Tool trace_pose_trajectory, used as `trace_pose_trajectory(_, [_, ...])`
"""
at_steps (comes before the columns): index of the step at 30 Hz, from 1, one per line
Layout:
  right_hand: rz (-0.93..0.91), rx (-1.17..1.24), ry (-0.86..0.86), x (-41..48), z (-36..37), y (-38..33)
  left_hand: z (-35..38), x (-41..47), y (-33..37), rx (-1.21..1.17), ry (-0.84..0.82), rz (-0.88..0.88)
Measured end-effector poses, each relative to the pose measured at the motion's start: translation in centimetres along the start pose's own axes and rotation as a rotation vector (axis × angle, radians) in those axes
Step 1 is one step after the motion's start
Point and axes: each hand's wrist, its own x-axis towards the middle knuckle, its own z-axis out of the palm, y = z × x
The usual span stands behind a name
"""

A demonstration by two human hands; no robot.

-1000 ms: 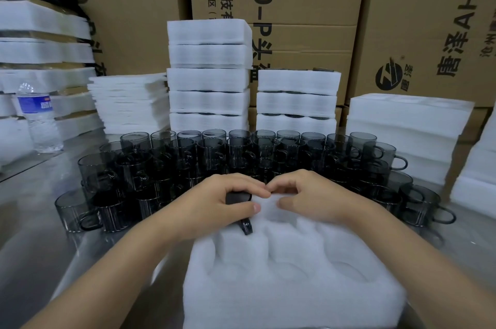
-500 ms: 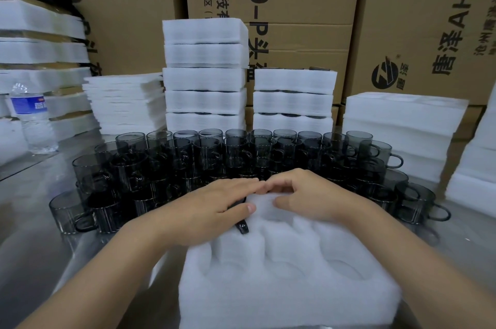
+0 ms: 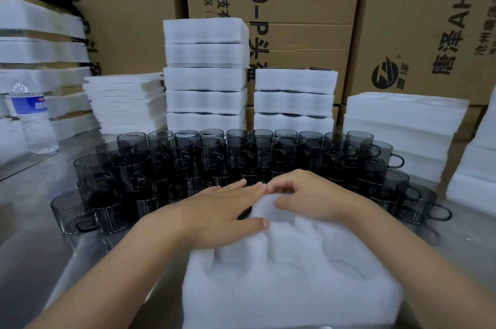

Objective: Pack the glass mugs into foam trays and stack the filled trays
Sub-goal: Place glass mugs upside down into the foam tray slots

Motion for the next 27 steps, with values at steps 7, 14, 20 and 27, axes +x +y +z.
trace_pose_trajectory(7, [-0.005, -0.054, 0.023, -0.2, 0.2, -0.1, 0.3, -0.1, 0.1, 0.039, 0.023, -0.047])
trace_pose_trajectory(14, [-0.063, -0.209, 0.304, -1.9, 0.2, 0.5, 0.3, -0.3, 0.1, 0.015, 0.055, -0.052])
trace_pose_trajectory(20, [0.2, -0.6, 0.652, -4.3, -3.3, 0.7, 0.0, -0.7, 0.5, -0.045, 0.064, -0.066])
trace_pose_trajectory(27, [0.756, -0.816, 0.376, -5.7, -6.1, 2.3, 0.0, -1.1, 0.5, -0.142, 0.131, -0.064])
